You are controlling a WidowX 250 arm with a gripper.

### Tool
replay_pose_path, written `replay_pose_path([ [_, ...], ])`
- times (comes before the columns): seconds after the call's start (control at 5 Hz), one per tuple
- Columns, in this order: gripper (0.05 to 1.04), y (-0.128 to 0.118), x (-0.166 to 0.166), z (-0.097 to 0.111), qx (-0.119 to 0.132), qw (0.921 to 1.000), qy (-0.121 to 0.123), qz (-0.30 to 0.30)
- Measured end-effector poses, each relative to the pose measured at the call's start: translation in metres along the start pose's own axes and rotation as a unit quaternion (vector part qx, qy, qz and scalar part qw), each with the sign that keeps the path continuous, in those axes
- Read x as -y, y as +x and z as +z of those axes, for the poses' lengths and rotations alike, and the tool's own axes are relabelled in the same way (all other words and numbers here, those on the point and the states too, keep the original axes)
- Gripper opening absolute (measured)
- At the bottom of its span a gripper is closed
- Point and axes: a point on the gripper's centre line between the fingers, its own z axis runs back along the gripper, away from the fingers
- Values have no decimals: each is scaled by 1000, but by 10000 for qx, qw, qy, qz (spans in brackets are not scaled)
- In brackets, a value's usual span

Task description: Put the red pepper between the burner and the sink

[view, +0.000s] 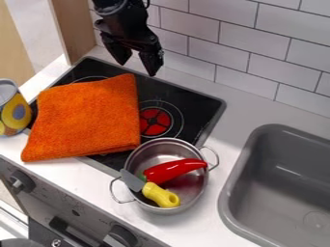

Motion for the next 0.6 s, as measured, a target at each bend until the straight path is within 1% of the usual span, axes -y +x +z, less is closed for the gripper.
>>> replay_pose_path([
  [0.2, 999, -8, 2, -8, -160, 9998, -69, 28],
  [0.4, 999, -20, 12, -11, -334, 9988, -236, -268],
  [0.6, 999, -21, 23, 6, -385, 9966, -454, -565],
])
